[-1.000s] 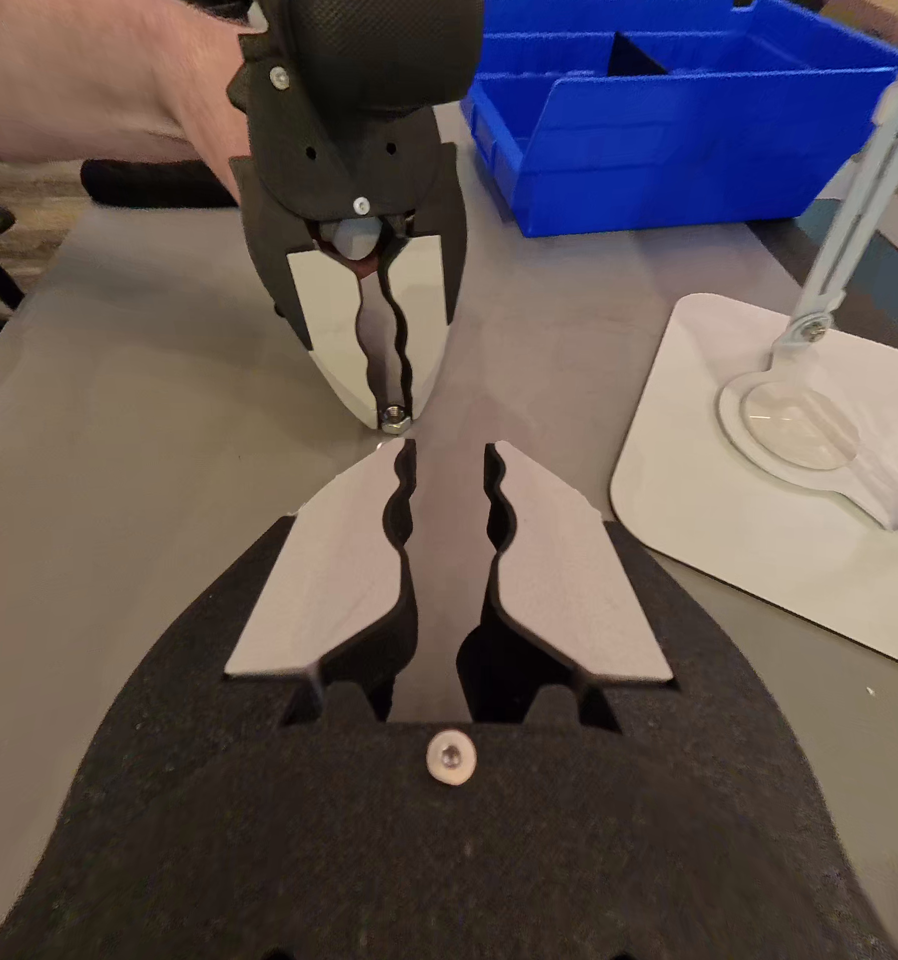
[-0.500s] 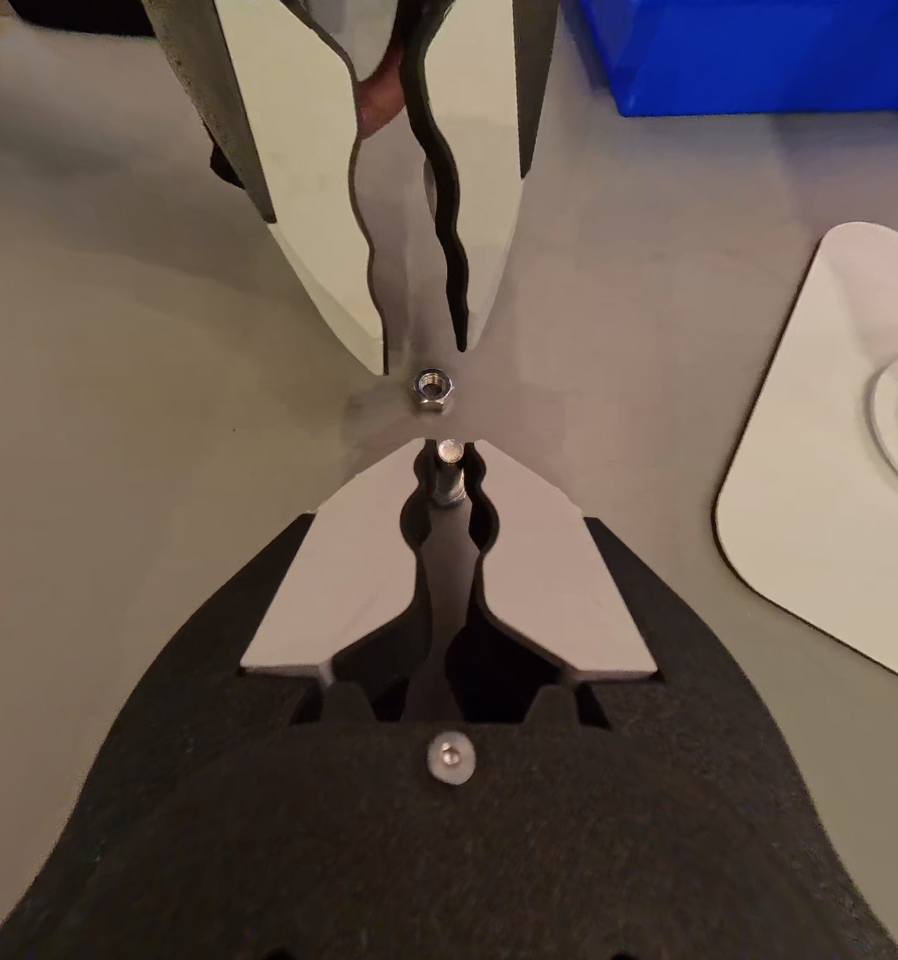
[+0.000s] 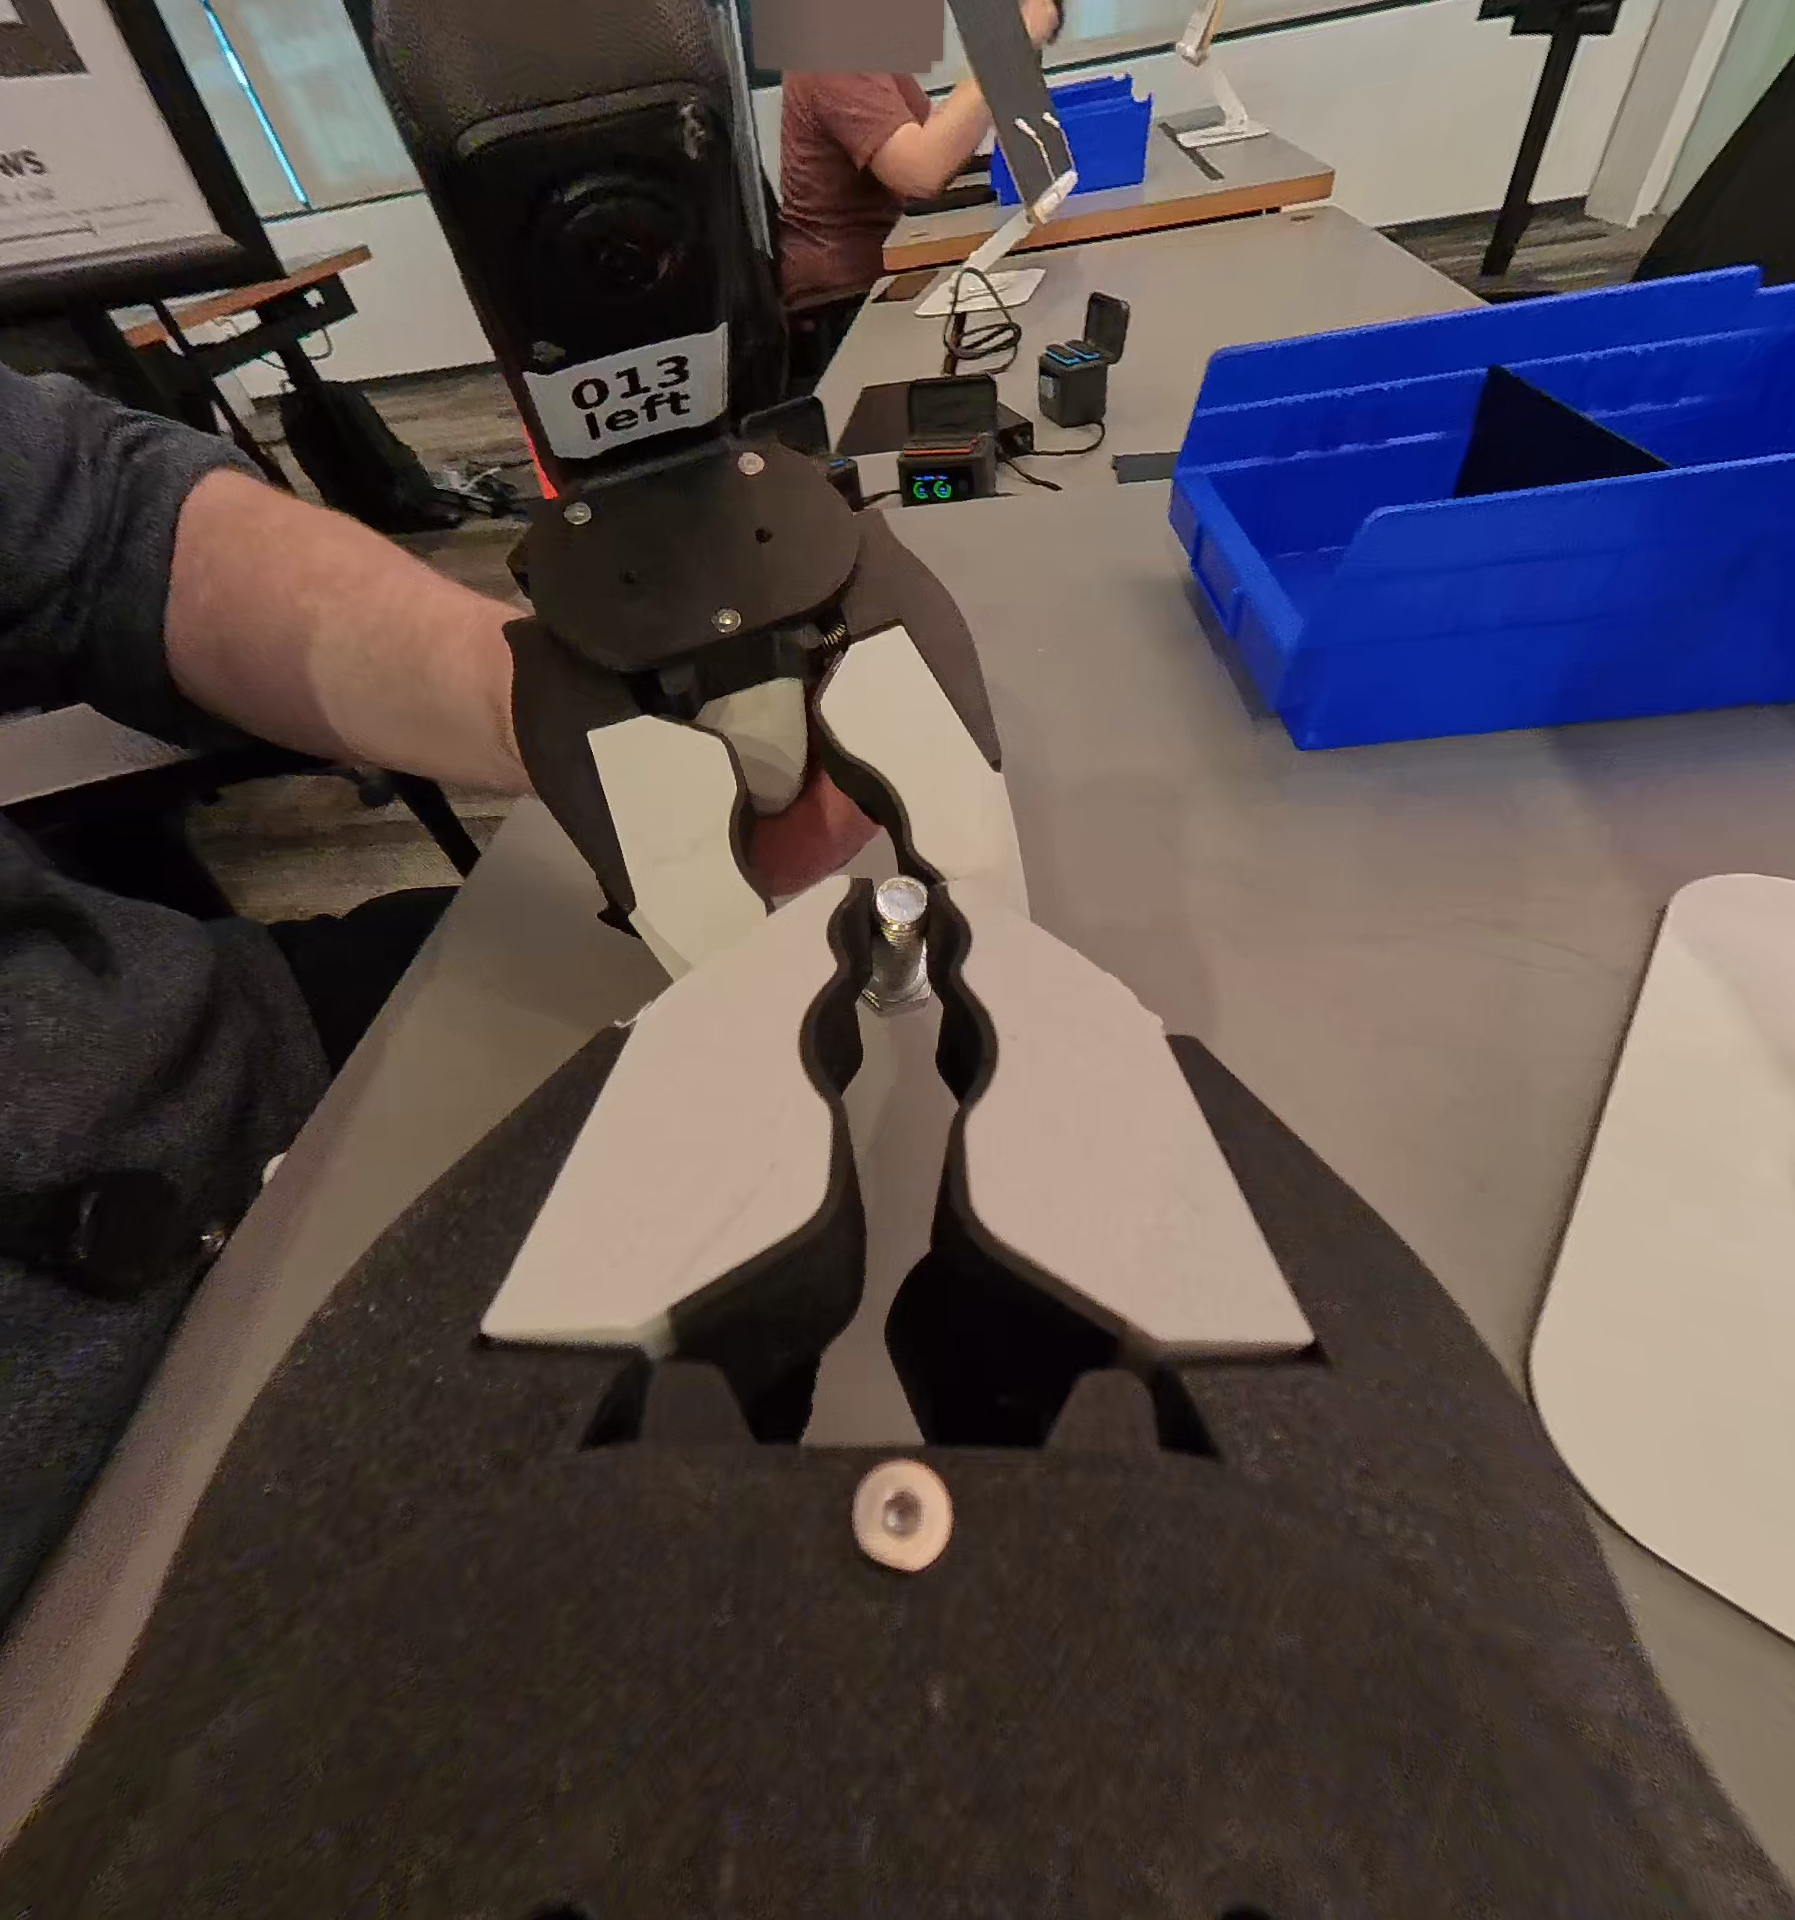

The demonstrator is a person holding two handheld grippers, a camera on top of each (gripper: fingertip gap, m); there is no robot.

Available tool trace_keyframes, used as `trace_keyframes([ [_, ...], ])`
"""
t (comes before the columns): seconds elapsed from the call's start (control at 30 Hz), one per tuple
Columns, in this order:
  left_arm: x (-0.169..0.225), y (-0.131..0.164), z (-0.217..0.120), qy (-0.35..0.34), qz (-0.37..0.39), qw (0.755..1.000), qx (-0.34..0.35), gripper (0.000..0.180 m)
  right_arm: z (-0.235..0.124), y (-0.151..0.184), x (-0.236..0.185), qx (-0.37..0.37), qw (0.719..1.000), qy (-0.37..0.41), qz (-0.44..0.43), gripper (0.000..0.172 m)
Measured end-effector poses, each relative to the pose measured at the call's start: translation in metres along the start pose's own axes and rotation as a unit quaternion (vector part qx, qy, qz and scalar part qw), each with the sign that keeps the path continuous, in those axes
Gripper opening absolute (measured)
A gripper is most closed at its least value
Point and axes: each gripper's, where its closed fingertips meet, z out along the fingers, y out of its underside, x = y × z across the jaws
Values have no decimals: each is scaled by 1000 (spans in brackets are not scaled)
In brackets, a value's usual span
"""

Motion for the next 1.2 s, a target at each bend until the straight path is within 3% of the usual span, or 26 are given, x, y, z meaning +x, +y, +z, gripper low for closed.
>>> trace_keyframes([
  [0.13,1,-5,-3,-2,-8,1000,26,21,0,-3,-5,-3,1000,-4,-1,9],
  [0.4,1,-10,-6,0,-6,999,44,20,-1,-8,-5,4,1000,-1,2,10],
  [0.47,-2,-8,-7,-2,-8,999,42,20,-1,-9,-2,-3,1000,4,7,32],
  [0.6,-7,-4,-14,-9,-6,999,35,20,-14,-13,7,-6,1000,25,-13,36],
  [0.83,-24,11,-43,-51,-32,997,44,20,0,50,25,-177,982,26,-57,32],
  [0.93,-32,17,-50,-78,-40,995,52,20,17,70,30,-214,975,24,-58,32],
  [1.2,-34,24,-48,-72,-47,994,62,20,40,100,39,-290,951,-1,-105,32],
])
